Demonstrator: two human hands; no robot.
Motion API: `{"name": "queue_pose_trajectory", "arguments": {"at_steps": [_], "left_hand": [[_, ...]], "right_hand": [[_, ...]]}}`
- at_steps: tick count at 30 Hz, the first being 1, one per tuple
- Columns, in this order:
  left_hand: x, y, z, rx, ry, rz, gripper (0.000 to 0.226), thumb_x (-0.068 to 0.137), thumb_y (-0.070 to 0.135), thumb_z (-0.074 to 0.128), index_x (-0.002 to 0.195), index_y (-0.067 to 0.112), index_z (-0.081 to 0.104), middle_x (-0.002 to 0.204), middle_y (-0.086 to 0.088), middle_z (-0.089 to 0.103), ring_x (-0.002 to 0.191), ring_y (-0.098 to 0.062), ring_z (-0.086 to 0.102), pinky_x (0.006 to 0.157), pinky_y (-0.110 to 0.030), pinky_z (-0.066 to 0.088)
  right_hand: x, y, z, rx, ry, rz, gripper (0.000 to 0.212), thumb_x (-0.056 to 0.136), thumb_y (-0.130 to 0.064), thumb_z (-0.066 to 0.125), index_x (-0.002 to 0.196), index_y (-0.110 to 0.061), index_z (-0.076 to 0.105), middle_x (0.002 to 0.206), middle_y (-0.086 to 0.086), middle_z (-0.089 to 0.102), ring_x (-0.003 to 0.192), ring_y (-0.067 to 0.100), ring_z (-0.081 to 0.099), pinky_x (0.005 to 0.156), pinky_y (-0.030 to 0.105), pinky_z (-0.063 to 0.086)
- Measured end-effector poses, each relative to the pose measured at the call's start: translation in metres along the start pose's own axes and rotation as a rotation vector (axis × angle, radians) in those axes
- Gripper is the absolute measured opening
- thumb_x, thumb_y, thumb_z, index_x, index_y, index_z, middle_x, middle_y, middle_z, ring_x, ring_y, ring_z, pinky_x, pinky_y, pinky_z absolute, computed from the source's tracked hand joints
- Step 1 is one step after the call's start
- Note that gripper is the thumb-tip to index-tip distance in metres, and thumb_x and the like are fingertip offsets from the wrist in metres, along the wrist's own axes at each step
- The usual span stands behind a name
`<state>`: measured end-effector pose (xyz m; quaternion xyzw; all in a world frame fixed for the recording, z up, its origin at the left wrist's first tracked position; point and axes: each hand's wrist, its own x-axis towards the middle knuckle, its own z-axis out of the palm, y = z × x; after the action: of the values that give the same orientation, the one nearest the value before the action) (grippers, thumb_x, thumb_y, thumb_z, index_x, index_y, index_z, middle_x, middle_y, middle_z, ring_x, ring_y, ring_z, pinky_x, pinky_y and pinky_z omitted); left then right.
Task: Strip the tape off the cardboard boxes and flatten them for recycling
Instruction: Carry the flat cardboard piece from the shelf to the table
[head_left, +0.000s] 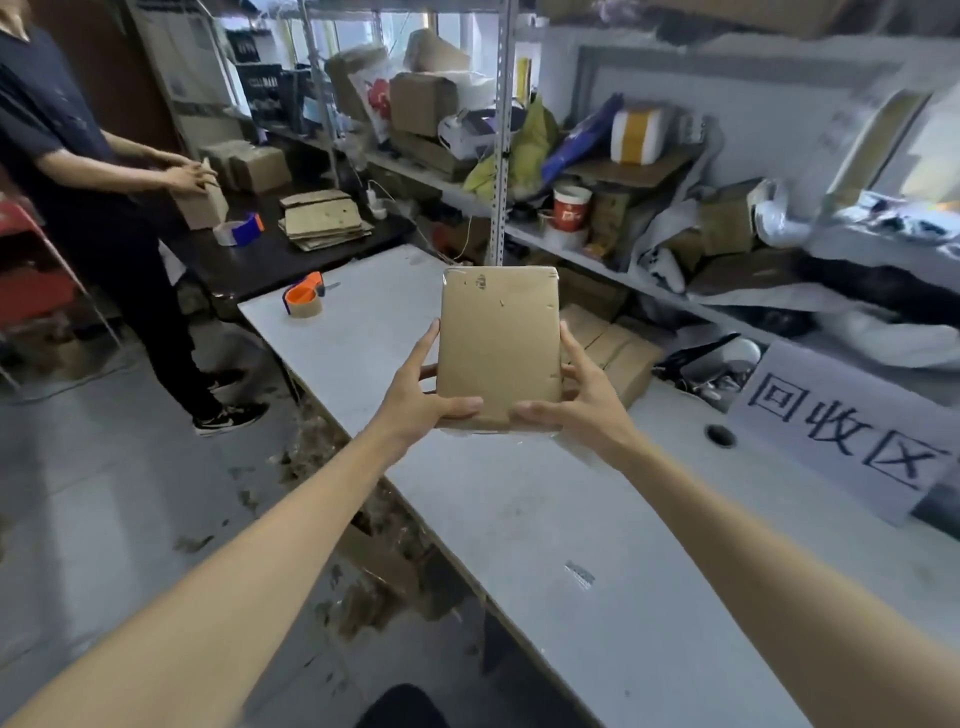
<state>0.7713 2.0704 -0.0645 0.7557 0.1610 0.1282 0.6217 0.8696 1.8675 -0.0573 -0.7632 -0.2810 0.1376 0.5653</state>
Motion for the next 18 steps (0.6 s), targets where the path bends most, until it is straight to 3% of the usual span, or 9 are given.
{"name": "queue_pose_trajectory", "arguments": {"at_steps": [3,6,8,12,13,16,18], "left_hand": [[0.032,0.001,0.015,0.003,-0.077,0.020,0.116,0.068,0.013,0.090,0.154,0.046,0.020,0.136,-0.004,0.049,0.110,0.000,0.052,0.065,-0.008,0.052],[0.061,-0.002,0.028,0.002,-0.153,0.032,0.114,0.070,0.011,0.088,0.154,0.045,0.019,0.136,-0.006,0.049,0.110,-0.005,0.055,0.065,-0.010,0.053],[0.080,-0.008,0.031,-0.006,-0.201,0.035,0.114,0.070,0.010,0.088,0.154,0.046,0.019,0.137,-0.006,0.049,0.112,-0.011,0.056,0.066,-0.013,0.054],[0.118,-0.028,0.027,0.011,-0.318,0.068,0.113,0.071,0.014,0.087,0.154,0.047,0.018,0.141,-0.005,0.046,0.121,-0.019,0.052,0.076,-0.019,0.055],[0.127,-0.035,0.023,0.015,-0.355,0.072,0.113,0.072,0.015,0.087,0.154,0.047,0.017,0.142,-0.004,0.045,0.122,-0.020,0.051,0.078,-0.021,0.054],[0.147,-0.061,0.008,0.017,-0.439,0.071,0.113,0.072,0.018,0.087,0.154,0.048,0.016,0.142,-0.003,0.044,0.122,-0.021,0.052,0.081,-0.024,0.054],[0.155,-0.076,-0.002,0.006,-0.503,0.064,0.112,0.072,0.018,0.087,0.154,0.047,0.016,0.141,-0.001,0.044,0.121,-0.019,0.052,0.082,-0.023,0.054]], "right_hand": [[0.013,0.010,-0.017,0.009,0.065,0.015,0.115,0.064,-0.018,0.088,0.151,-0.039,0.016,0.122,-0.016,0.054,0.108,0.002,0.057,0.080,0.016,0.051],[0.023,0.018,-0.027,-0.016,0.143,0.052,0.116,0.064,-0.020,0.088,0.151,-0.039,0.014,0.133,-0.001,0.050,0.116,0.014,0.052,0.094,0.030,0.050],[0.029,0.024,-0.028,-0.027,0.196,0.073,0.115,0.065,-0.019,0.087,0.151,-0.039,0.014,0.133,0.001,0.050,0.113,0.013,0.053,0.095,0.032,0.050],[0.042,0.039,-0.009,-0.033,0.298,0.108,0.114,0.067,-0.015,0.086,0.152,-0.035,0.012,0.132,-0.004,0.048,0.110,0.003,0.052,0.082,0.013,0.049],[0.044,0.044,-0.001,-0.028,0.325,0.125,0.115,0.067,-0.016,0.086,0.152,-0.035,0.012,0.133,-0.003,0.047,0.113,0.006,0.051,0.085,0.016,0.049],[0.048,0.052,0.031,-0.014,0.399,0.190,0.116,0.066,-0.016,0.087,0.152,-0.036,0.010,0.138,0.006,0.044,0.122,0.023,0.048,0.099,0.041,0.049],[0.050,0.055,0.053,-0.025,0.441,0.232,0.116,0.067,-0.016,0.086,0.152,-0.036,0.010,0.140,0.008,0.043,0.124,0.025,0.047,0.101,0.046,0.047]]}}
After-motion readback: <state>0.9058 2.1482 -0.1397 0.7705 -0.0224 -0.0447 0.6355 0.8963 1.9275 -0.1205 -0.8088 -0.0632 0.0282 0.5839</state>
